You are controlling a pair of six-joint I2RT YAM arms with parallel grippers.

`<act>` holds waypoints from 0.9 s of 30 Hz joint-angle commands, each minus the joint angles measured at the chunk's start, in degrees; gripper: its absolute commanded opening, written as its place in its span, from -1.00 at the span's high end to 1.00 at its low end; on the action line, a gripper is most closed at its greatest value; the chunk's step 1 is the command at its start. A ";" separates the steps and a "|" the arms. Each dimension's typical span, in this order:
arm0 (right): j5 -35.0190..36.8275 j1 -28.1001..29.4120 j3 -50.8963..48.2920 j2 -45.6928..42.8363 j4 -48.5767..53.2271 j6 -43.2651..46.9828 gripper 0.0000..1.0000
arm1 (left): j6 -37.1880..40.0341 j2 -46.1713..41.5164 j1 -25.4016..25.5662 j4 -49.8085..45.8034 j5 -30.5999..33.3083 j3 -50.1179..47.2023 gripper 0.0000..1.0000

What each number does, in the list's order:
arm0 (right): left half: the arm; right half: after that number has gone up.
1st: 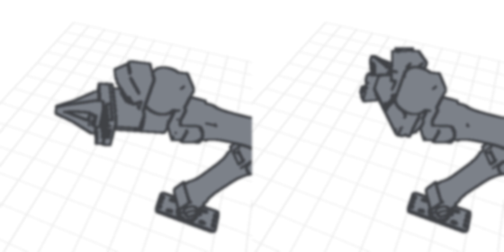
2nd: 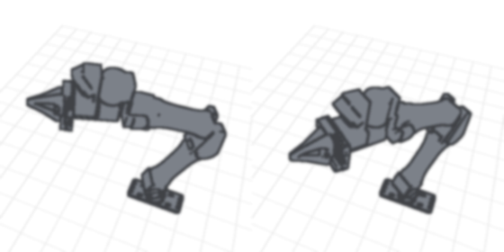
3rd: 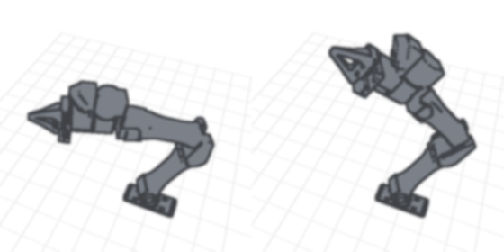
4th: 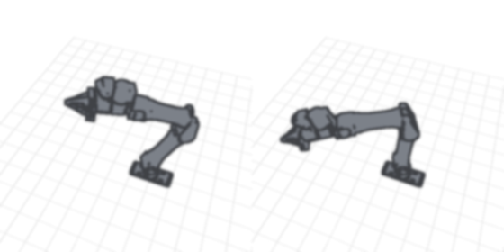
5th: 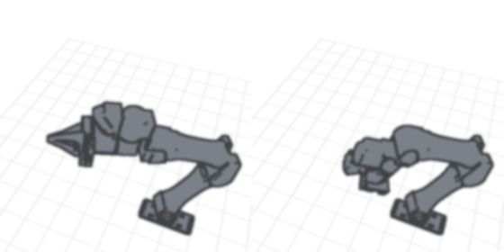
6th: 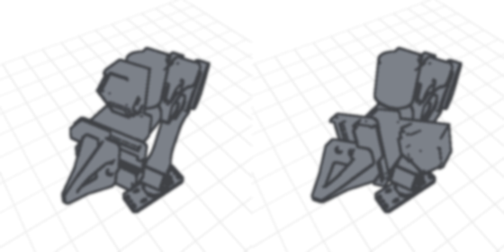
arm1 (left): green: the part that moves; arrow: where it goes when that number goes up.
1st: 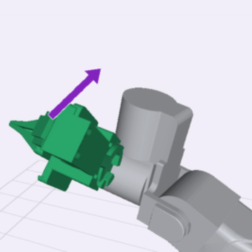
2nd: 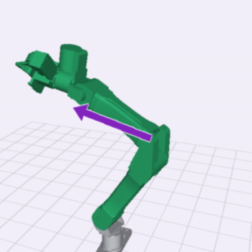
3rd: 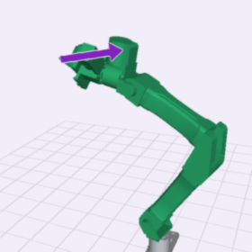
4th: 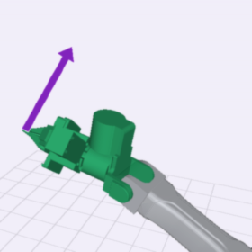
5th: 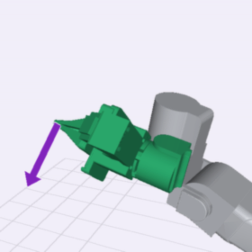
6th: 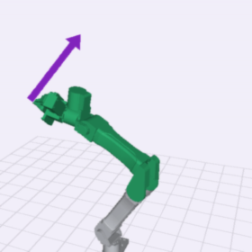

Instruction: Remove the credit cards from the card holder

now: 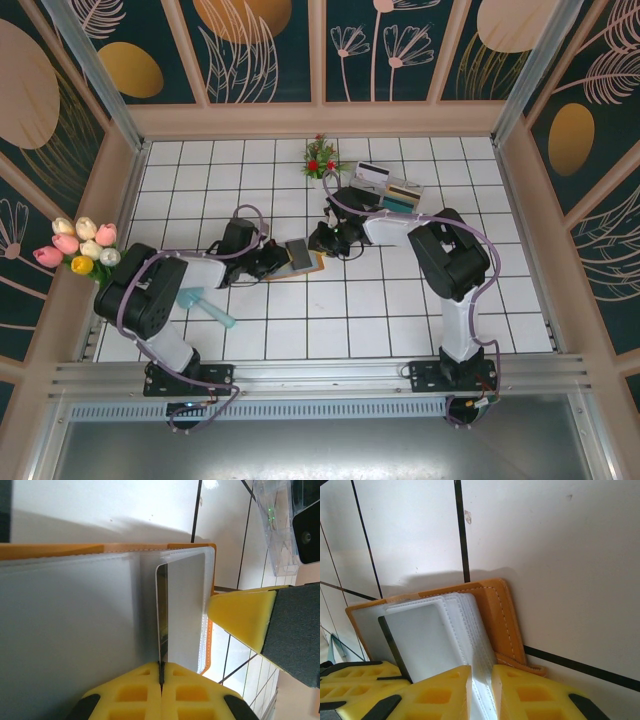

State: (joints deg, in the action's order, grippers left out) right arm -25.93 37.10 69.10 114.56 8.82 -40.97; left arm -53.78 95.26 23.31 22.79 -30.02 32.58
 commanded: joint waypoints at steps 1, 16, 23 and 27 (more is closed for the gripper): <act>2.03 0.25 -2.04 3.85 4.30 0.39 0.55 | 2.52 -1.63 -0.80 -3.14 0.85 -1.50 0.88; -3.95 0.89 -0.33 -3.41 -2.67 4.20 0.56 | 2.98 -1.70 -1.46 -1.89 -1.17 -2.05 0.95; -4.00 3.30 3.95 1.70 1.29 4.03 0.61 | 3.20 -0.26 -1.38 -1.49 -2.04 -0.91 0.95; -1.98 3.40 4.31 2.71 3.05 3.71 0.63 | 3.31 -0.26 -1.43 -2.24 -1.30 -0.93 0.96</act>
State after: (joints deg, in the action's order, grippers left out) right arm -28.91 40.51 72.51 115.61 8.19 -37.80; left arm -51.66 93.89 22.11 21.02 -31.09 30.81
